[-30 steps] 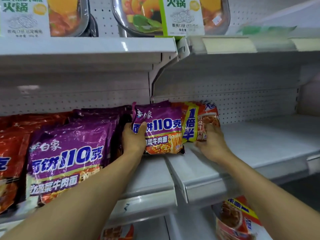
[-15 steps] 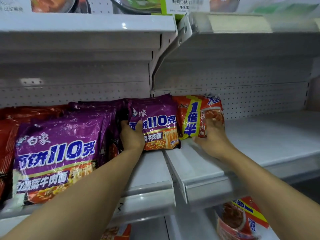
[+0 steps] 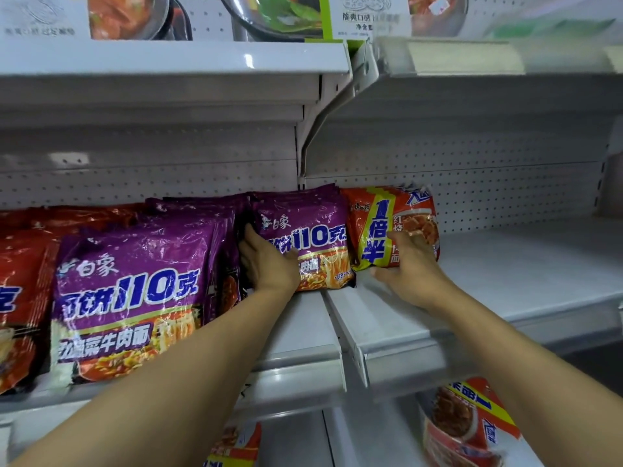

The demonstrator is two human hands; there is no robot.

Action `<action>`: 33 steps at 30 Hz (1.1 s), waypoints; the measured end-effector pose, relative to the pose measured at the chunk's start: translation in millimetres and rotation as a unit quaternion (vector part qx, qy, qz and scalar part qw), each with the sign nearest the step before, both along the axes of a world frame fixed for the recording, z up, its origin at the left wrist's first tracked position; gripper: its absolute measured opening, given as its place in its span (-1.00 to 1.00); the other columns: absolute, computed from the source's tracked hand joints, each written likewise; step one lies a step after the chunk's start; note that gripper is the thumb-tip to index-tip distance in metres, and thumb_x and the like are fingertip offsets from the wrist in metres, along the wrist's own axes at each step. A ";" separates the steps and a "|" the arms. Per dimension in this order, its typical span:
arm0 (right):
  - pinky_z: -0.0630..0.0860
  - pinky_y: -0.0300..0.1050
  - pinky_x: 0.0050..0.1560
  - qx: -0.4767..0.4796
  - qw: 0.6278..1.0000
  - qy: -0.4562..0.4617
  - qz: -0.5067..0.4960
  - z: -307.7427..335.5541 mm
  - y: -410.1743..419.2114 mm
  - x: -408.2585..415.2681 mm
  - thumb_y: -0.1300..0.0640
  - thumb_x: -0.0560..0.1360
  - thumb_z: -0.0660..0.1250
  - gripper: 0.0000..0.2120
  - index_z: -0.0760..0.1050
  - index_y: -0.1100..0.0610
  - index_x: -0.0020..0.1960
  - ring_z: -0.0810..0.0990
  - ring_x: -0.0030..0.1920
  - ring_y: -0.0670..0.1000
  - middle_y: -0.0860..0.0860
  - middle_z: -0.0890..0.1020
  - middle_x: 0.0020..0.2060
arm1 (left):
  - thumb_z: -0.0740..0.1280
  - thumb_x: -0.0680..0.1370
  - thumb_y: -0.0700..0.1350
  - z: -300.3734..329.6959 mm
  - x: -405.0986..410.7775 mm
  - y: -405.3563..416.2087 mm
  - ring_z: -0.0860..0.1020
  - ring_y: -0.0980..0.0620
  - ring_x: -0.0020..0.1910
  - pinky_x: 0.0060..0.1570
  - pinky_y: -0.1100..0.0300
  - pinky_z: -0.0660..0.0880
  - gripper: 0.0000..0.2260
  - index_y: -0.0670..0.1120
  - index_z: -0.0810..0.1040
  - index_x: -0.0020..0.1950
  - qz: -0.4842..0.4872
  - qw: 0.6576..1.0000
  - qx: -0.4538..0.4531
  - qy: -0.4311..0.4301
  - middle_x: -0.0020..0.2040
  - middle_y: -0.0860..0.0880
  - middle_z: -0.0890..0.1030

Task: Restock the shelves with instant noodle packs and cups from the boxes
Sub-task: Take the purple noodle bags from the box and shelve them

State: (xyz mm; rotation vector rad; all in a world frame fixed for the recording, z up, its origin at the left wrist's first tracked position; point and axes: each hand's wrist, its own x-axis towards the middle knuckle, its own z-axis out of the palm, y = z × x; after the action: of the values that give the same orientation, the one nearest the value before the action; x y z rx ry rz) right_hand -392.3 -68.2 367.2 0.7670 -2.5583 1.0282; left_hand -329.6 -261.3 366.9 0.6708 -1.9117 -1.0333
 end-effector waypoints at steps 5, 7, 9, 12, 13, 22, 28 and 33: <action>0.34 0.10 0.34 -0.004 1.000 -0.005 0.003 7.1 2.9 18.1 0.01 0.42 0.44 -0.38 0.27 0.01 0.40 0.32 0.33 0.16 0.10 0.39 0.26 | 0.43 0.48 -0.15 -1.5 14.7 8.4 0.00 -0.19 0.51 0.45 -0.12 0.11 -0.12 -0.09 -0.15 0.56 -0.014 0.998 -0.032 -0.056 0.54 -0.17 -0.03; 0.32 0.07 0.33 -0.003 1.000 -0.004 0.000 10.5 6.2 27.6 0.01 0.42 0.44 -0.42 0.29 0.00 0.37 0.30 0.33 0.15 0.09 0.40 0.25 | 0.43 0.48 -0.13 1.1 22.6 12.6 -0.02 -0.18 0.51 0.46 -0.13 0.11 -0.12 -0.08 -0.15 0.55 -0.021 0.997 -0.037 -0.071 0.54 -0.16 -0.06; 0.28 0.05 0.33 0.007 1.000 -0.003 -0.008 13.8 10.4 39.1 0.01 0.44 0.43 -0.41 0.27 0.01 0.39 0.24 0.36 0.13 0.09 0.36 0.30 | 0.43 0.48 -0.14 4.0 32.1 17.1 -0.03 -0.18 0.51 0.46 -0.11 0.10 -0.13 -0.07 -0.13 0.55 -0.033 0.995 -0.042 -0.083 0.54 -0.15 -0.08; 0.20 0.06 0.40 0.032 0.999 0.006 -0.019 16.7 16.2 58.1 0.00 0.46 0.42 -0.32 0.17 0.02 0.47 0.15 0.45 0.13 0.07 0.24 0.44 | 0.42 0.49 -0.13 7.7 50.2 22.4 -0.01 -0.18 0.51 0.46 -0.11 0.09 -0.16 -0.07 -0.09 0.55 -0.055 0.991 -0.070 -0.102 0.55 -0.14 -0.04; 0.16 0.07 0.43 0.036 0.999 0.005 -0.023 17.1 17.9 65.1 -0.01 0.46 0.42 -0.28 0.14 0.02 0.50 0.11 0.48 0.13 0.06 0.19 0.48 | 0.42 0.49 -0.13 8.1 56.6 23.5 0.02 -0.18 0.50 0.46 -0.10 0.10 -0.18 -0.08 -0.07 0.55 -0.065 0.989 -0.084 -0.104 0.54 -0.14 0.00; 0.21 0.03 0.39 0.067 0.994 -0.013 -0.088 11.8 35.7 149.3 0.00 0.46 0.42 -0.23 0.08 0.04 0.52 0.14 0.45 0.13 0.10 0.23 0.45 | 0.40 0.50 -0.11 4.1 121.6 35.0 0.25 -0.18 0.40 0.35 -0.11 0.30 -0.41 -0.14 0.22 0.45 -0.141 0.970 -0.138 -0.139 0.41 -0.14 0.35; 0.23 0.06 0.39 0.082 0.986 -0.045 -0.138 -4.2 51.3 215.5 -0.01 0.47 0.42 -0.25 0.10 0.07 0.51 0.13 0.45 0.16 0.13 0.23 0.42 | 0.40 0.51 -0.05 -9.8 166.2 52.3 0.28 -0.16 0.40 0.35 -0.05 0.29 -0.37 -0.12 0.20 0.49 -0.209 0.949 -0.187 -0.143 0.43 -0.13 0.34; 0.23 0.11 0.40 0.100 0.979 -0.077 -0.162 -24.9 58.0 265.5 0.01 0.47 0.42 -0.25 0.09 0.09 0.51 0.10 0.46 0.17 0.15 0.20 0.44 | 0.40 0.50 -0.06 -29.8 201.2 62.8 0.29 -0.17 0.38 0.32 -0.05 0.33 -0.39 -0.11 0.21 0.48 -0.259 0.932 -0.208 -0.148 0.41 -0.14 0.36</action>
State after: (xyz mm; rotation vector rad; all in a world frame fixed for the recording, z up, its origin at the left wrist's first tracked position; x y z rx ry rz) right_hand -126.8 -10.2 342.4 0.3027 -2.8256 0.7622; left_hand -128.4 -198.4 337.1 0.0702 -2.5556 -0.8101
